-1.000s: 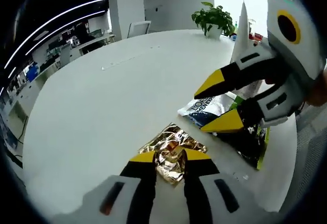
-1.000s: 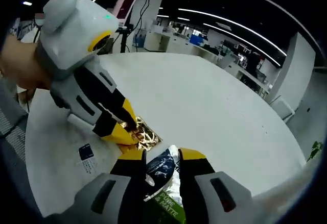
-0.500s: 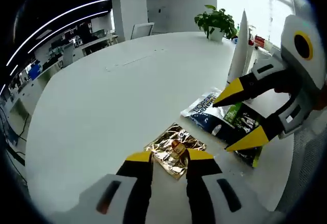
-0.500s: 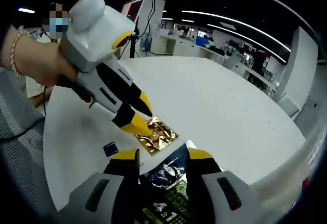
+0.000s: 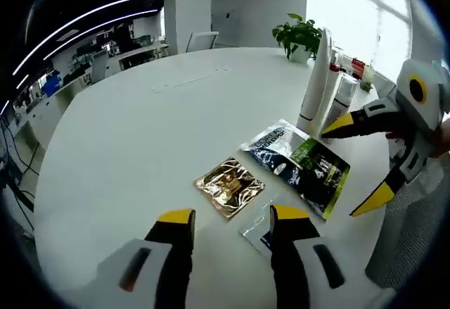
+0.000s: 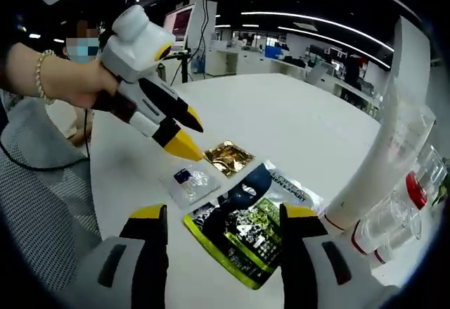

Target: Arrange the skincare products in the storage area until every visible bottle or jar stands upright without overlapping.

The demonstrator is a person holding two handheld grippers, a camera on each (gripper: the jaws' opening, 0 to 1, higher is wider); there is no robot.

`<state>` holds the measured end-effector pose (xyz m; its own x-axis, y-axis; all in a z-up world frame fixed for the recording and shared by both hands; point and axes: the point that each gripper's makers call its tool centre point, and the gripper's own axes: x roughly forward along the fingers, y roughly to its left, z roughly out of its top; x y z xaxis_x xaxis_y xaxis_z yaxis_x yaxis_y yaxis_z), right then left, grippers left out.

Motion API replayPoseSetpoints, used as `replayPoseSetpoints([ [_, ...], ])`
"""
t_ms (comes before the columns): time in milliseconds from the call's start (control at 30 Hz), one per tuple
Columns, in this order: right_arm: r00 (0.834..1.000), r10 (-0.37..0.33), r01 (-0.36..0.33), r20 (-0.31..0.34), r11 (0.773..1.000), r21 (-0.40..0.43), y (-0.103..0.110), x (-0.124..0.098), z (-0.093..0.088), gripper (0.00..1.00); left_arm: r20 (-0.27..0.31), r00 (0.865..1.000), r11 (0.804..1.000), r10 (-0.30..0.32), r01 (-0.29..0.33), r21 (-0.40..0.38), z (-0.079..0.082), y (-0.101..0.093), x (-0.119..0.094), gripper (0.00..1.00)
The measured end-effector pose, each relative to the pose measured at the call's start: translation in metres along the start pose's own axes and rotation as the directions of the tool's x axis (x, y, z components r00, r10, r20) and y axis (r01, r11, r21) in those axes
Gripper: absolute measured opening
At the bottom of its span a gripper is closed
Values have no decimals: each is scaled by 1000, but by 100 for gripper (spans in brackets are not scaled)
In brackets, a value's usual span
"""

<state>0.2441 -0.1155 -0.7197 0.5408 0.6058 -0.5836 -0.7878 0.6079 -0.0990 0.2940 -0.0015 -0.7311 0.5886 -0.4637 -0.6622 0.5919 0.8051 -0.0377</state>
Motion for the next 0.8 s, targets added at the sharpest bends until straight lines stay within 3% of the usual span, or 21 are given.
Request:
replayPoseSetpoints([
  [67,1000,-1,0,19,1000,22,1,-9,-1,75,3,1000,1000,-8,8,-8,0,-7,-5,48],
  [167,993,16,-31,115,991,129,6,-24,12,91,14,1000,999,-20,20,-35,-1,-13,-14,52],
  [267,990,-1,-19,138,989,146,6,-42,21,98,33,999,998,-24,26,-54,-1,-18,-25,57],
  [367,989,-31,7,145,986,168,0,-55,20,99,48,999,996,-26,30,-86,-2,-22,-35,64],
  [433,983,-64,27,173,978,208,-8,-68,24,99,92,996,996,-20,28,-82,2,-22,-43,70],
  [600,968,-158,108,195,963,246,-36,-97,21,99,133,991,996,13,-1,-93,7,-21,-65,88],
  [800,953,-242,183,185,940,288,-60,-123,6,99,137,990,993,25,-9,-117,4,-26,-87,94],
])
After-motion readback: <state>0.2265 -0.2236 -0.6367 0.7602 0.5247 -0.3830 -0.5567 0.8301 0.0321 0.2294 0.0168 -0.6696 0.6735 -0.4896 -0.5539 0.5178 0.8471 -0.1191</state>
